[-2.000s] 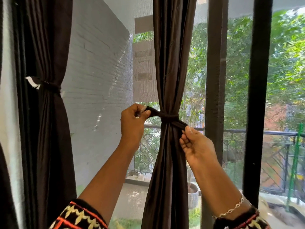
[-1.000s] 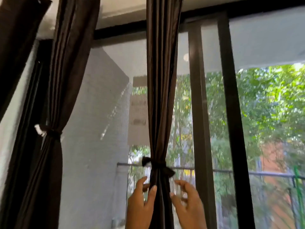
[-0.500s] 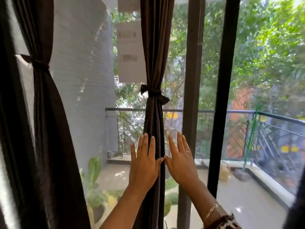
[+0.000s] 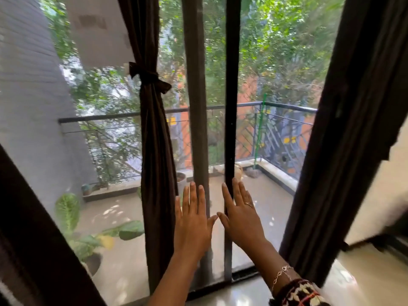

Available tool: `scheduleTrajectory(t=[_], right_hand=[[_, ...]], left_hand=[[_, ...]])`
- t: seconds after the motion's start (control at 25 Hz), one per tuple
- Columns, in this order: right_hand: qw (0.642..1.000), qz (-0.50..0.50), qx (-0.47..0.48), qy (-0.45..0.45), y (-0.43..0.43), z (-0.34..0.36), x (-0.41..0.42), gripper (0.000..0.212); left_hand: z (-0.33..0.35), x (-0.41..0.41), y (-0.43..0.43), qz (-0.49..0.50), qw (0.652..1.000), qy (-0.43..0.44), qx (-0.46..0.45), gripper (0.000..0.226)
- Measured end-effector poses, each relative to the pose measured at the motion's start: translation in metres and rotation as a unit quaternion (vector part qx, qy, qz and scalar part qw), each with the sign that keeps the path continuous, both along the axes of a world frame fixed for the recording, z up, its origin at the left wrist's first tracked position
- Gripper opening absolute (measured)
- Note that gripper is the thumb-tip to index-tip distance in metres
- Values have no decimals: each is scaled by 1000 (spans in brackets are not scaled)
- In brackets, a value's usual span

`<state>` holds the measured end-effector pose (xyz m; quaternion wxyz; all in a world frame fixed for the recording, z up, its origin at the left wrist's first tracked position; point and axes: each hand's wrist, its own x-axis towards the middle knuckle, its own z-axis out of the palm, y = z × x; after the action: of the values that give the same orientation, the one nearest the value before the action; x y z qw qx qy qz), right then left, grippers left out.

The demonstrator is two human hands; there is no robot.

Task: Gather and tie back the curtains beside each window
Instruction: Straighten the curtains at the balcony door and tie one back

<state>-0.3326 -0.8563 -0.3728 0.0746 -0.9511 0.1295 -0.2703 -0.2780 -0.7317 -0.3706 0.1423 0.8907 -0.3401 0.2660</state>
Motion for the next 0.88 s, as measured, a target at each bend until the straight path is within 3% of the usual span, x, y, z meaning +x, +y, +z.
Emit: scheduleTrajectory(t=[0.24, 0.48, 0.88], right_hand=[[994, -103, 4, 27, -51, -10, -61, 72], [983, -183, -4, 2, -141, -9, -104, 73], [976, -205, -39, -54, -309, 42, -152, 65]], left_hand=[[-6, -42, -65, -116, 993, 11, -36, 75], [-10, -69, -168, -148, 987, 59, 20, 76], [38, -91, -346, -200, 978, -45, -24, 83]])
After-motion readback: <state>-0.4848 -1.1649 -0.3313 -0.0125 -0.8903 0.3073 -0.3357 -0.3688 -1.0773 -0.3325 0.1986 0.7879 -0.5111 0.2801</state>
